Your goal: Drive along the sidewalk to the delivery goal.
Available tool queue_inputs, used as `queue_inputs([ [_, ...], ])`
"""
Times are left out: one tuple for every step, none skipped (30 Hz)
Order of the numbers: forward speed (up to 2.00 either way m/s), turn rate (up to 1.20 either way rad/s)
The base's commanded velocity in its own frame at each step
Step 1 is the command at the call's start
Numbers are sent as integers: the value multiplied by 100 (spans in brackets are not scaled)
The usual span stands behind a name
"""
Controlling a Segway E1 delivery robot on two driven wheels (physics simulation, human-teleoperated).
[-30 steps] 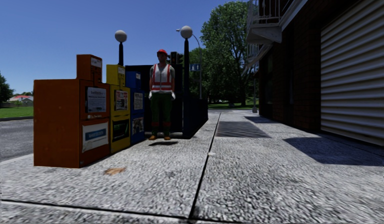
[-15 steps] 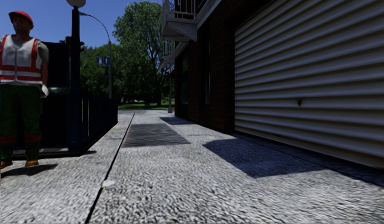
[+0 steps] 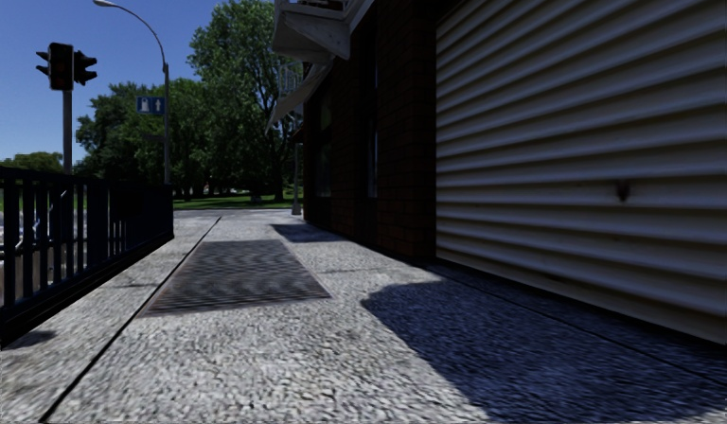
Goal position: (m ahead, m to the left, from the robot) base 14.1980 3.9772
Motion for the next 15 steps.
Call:
queue_inputs([
  [200,0],
  [200,0],
  [200,0],
  [200,12],
  [200,31],
  [200,59],
  [200,59],
  [200,71],
  [200,74],
  [200,67],
  [200,67],
  [200,10],
  [200,0],
  [200,0],
  [200,0],
])
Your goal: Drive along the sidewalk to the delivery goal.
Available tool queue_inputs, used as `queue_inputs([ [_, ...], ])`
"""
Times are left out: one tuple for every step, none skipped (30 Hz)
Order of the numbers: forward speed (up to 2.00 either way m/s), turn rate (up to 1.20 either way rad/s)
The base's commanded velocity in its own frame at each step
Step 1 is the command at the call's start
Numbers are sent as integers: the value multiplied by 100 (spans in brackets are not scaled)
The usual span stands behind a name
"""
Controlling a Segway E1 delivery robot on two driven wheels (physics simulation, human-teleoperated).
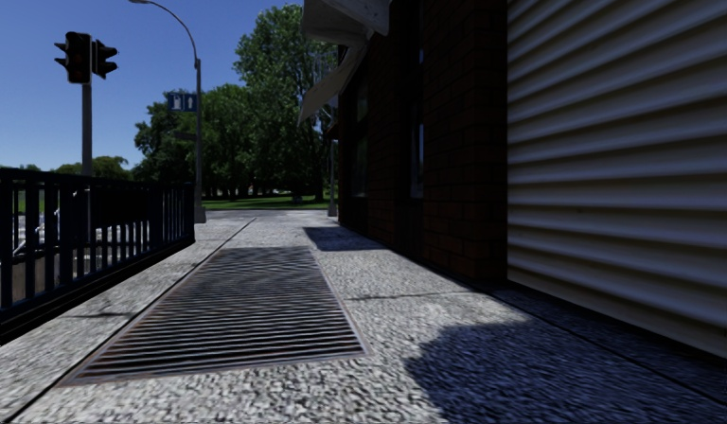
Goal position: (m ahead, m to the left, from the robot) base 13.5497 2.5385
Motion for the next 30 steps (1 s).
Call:
queue_inputs([
  [200,0],
  [200,0],
  [200,0],
  [200,0],
  [200,0],
  [200,0],
  [200,0],
  [200,0],
  [200,12],
  [200,12],
  [200,41],
  [200,74],
  [200,83],
  [200,85],
  [200,41],
  [200,41],
  [200,2],
  [200,0],
  [200,0],
  [200,0],
  [200,0],
  [200,0],
  [200,0],
  [200,0],
  [200,0],
  [200,0],
  [200,0],
  [200,0],
  [200,0],
  [200,0],
])
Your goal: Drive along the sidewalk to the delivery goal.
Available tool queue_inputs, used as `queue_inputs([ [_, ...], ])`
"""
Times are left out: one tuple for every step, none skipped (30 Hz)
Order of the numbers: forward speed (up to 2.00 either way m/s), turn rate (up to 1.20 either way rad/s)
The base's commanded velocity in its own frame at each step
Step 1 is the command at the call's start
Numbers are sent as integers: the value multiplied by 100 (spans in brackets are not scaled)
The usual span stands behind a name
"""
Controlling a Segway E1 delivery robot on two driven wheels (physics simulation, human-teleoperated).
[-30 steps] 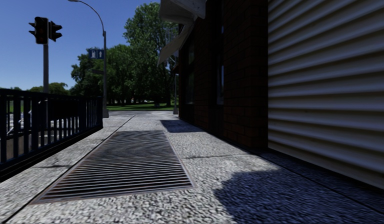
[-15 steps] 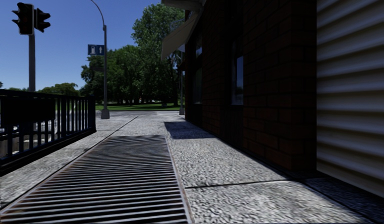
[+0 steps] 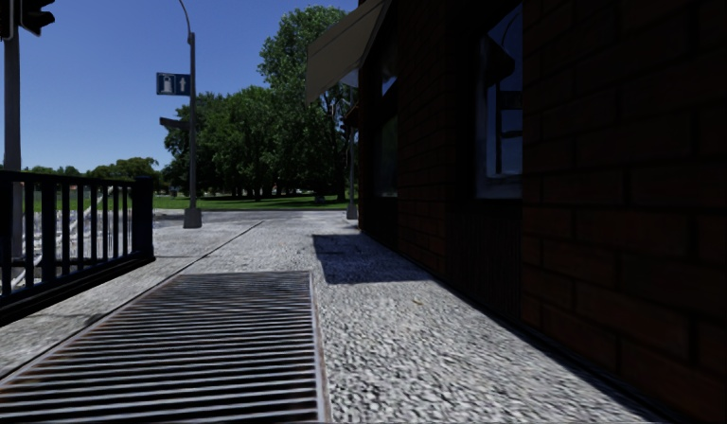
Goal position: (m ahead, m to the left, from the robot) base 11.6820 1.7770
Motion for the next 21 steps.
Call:
queue_inputs([
  [200,0],
  [200,0],
  [200,1],
  [200,21],
  [200,21],
  [200,42],
  [200,48],
  [200,50],
  [200,5],
  [200,5],
  [200,0],
  [200,0],
  [200,0],
  [200,0],
  [200,0],
  [200,0],
  [200,0],
  [200,0],
  [200,0],
  [200,0],
  [200,0],
])
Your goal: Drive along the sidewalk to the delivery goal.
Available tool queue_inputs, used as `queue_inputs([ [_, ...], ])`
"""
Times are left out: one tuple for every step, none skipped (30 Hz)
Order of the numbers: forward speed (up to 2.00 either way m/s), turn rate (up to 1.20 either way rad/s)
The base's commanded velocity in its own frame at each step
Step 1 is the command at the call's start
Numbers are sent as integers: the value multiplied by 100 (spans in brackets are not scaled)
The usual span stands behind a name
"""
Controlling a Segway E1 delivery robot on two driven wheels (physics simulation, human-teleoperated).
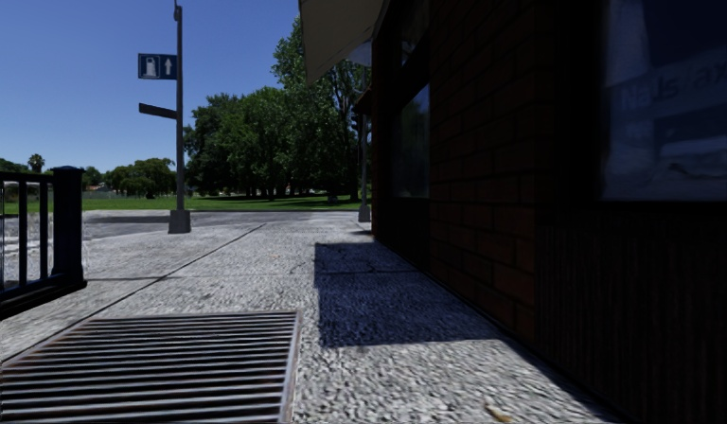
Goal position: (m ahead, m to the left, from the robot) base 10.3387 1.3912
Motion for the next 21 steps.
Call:
queue_inputs([
  [200,0],
  [200,0],
  [200,0],
  [200,0],
  [200,0],
  [200,0],
  [200,0],
  [200,0],
  [200,18],
  [200,49],
  [200,58],
  [200,58],
  [200,61],
  [200,25],
  [200,1],
  [200,0],
  [200,0],
  [200,0],
  [200,0],
  [200,0],
  [200,0],
])
